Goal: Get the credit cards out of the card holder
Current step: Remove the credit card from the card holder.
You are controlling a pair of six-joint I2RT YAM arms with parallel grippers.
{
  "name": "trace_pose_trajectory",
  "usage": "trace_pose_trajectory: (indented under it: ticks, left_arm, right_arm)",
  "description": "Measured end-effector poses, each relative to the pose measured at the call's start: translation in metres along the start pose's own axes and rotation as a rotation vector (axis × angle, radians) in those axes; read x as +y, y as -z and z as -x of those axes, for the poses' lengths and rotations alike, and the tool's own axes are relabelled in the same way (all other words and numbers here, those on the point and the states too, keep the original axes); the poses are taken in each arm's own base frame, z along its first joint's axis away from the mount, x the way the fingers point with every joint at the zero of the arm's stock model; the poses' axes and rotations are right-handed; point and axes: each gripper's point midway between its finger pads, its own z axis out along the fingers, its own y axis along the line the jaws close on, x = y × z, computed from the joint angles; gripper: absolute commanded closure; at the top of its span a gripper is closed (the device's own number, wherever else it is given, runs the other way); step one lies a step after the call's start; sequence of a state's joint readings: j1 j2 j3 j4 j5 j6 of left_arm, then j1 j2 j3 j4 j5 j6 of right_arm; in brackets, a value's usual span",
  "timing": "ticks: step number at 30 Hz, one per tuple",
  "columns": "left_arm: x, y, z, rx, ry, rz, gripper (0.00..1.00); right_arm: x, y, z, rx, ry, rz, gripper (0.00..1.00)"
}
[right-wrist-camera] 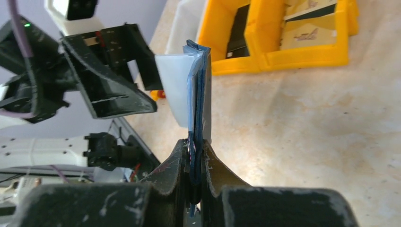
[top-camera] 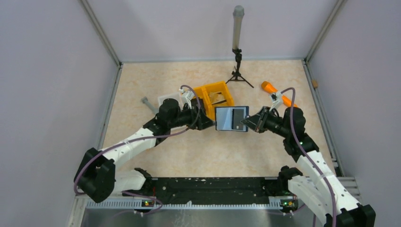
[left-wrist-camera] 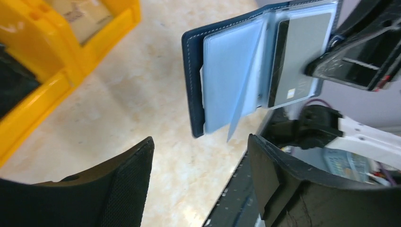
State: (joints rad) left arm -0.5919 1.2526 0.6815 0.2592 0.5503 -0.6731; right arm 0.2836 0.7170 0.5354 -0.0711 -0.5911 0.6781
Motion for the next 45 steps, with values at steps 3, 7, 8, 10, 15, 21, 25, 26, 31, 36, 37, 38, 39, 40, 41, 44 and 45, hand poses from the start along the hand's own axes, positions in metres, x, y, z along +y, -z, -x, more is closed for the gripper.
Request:
trace_pose_trajectory:
  ticks: [3,7,8,10,15,21,25,26,31,36,37,38,39,40,41,44,45]
  left_arm:
    - [0.006,0.007,0.0,-0.005,-0.053,0.1,0.31]
    - [-0.011,0.006,0.002,-0.003,-0.127,0.131,0.45]
    - [-0.019,0.004,0.002,-0.002,-0.142,0.116,0.48]
    - [-0.03,0.0,-0.001,0.005,-0.152,0.076,0.54]
    - [-0.043,-0.014,-0.009,0.045,-0.123,-0.024,0.59]
    - [-0.052,-0.022,-0.014,0.072,-0.078,-0.096,0.58]
    - [-0.066,-0.025,-0.009,0.062,-0.066,-0.17,0.6]
    - [-0.07,-0.025,-0.008,0.06,-0.06,-0.189,0.6]
    - [-0.083,-0.025,-0.003,0.047,-0.046,-0.255,0.64]
    - [-0.088,-0.027,0.0,0.043,-0.023,-0.289,0.73]
    - [-0.089,-0.027,0.002,0.041,-0.015,-0.296,0.75]
    - [-0.09,-0.027,0.003,0.041,-0.009,-0.304,0.77]
    - [-0.093,-0.026,0.004,0.037,-0.001,-0.319,0.78]
    - [-0.096,-0.025,0.006,0.034,-0.001,-0.336,0.8]
    - [-0.098,-0.024,0.008,0.032,0.002,-0.35,0.82]
    - [-0.102,-0.019,0.009,0.033,0.009,-0.385,0.89]
    - [-0.104,-0.018,0.009,0.034,0.008,-0.397,0.91]
  right_arm:
    - [-0.008,0.0,0.002,-0.009,0.027,-0.047,1.0]
    - [-0.015,0.0,0.003,-0.006,0.04,-0.078,1.0]
    - [-0.015,0.0,0.003,-0.006,0.039,-0.079,1.0]
    - [-0.013,0.0,0.003,-0.006,0.04,-0.072,1.0]
    - [0.006,-0.003,0.008,-0.018,0.015,0.029,1.0]
    - [0.02,-0.004,0.004,-0.01,-0.033,0.123,1.0]
    - [0.027,-0.003,0.001,-0.004,-0.057,0.172,1.0]
    - [0.028,-0.004,0.001,-0.002,-0.063,0.181,1.0]
    - [0.035,-0.003,-0.002,0.012,-0.093,0.225,1.0]
    - [0.042,-0.001,0.001,0.005,-0.107,0.269,1.0]
    - [0.043,0.0,0.001,0.004,-0.108,0.275,1.0]
    - [0.045,0.0,0.001,0.004,-0.108,0.282,1.0]
    - [0.045,0.0,0.001,0.005,-0.112,0.284,1.0]
    - [0.046,0.001,0.001,0.006,-0.115,0.286,1.0]
    - [0.046,0.001,0.001,0.005,-0.115,0.289,1.0]
    - [0.05,0.002,0.003,0.005,-0.113,0.307,1.0]
    - [0.052,0.003,0.003,0.007,-0.113,0.314,1.0]
